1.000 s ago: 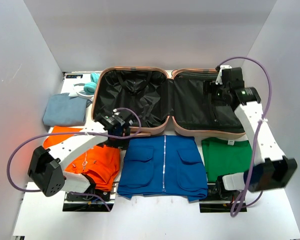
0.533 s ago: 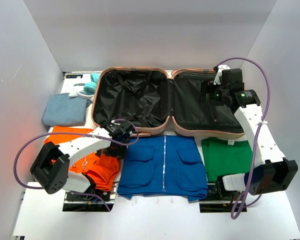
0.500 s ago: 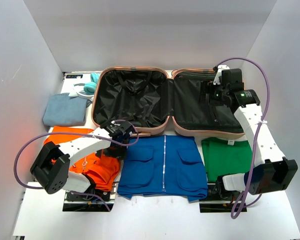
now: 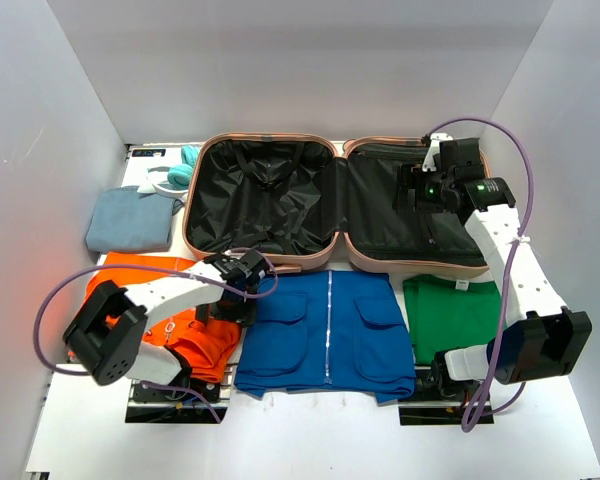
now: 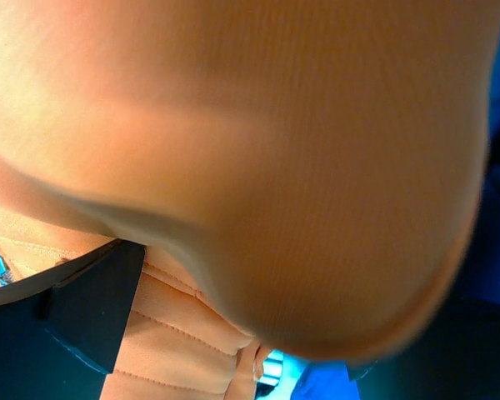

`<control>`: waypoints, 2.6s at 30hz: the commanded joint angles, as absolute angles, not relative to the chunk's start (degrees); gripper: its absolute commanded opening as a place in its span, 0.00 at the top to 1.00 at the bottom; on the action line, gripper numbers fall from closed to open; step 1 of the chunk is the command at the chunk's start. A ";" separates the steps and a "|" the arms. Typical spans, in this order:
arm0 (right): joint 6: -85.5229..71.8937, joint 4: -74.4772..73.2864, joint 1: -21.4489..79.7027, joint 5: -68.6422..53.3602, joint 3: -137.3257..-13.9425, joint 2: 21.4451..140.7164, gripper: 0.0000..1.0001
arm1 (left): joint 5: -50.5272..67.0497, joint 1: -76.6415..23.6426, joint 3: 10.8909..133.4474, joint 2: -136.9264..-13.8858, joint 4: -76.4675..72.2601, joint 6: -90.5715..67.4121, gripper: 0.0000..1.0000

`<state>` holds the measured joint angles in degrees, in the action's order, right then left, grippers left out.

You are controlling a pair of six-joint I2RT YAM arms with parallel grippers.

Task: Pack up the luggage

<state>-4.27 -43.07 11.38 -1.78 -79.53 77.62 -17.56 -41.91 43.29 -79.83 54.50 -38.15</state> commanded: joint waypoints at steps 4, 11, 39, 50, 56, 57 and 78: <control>-3.96 -41.40 11.51 -3.08 -78.58 77.43 0.10 | -20.83 -41.40 43.68 -86.83 54.31 -43.75 0.04; -3.52 -40.34 11.43 -2.90 -78.05 76.55 0.10 | -25.22 -40.96 45.52 -86.06 60.19 -46.75 0.89; -4.48 -38.50 11.16 -2.47 -76.47 73.74 0.10 | -37.88 -37.89 78.29 -64.92 56.78 -29.18 1.00; -5.45 -38.85 11.16 4.30 -75.94 73.82 0.10 | -20.58 -26.72 103.25 -88.82 56.16 -38.23 1.00; -5.54 -39.46 11.16 7.12 -76.29 75.23 0.10 | -14.77 -26.37 117.67 -100.01 58.19 -44.37 1.00; -5.71 -39.55 11.16 7.64 -76.38 75.84 0.10 | -12.33 -26.28 121.60 -101.24 58.10 -44.65 1.00; -5.01 -41.83 11.16 13.62 -76.46 79.01 0.10 | -20.39 -27.16 123.14 -108.38 35.96 -61.61 1.00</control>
<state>-5.41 -40.60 11.27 11.51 -75.99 78.87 -18.90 -24.45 122.34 -116.90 52.58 -58.54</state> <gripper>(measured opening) 0.904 0.248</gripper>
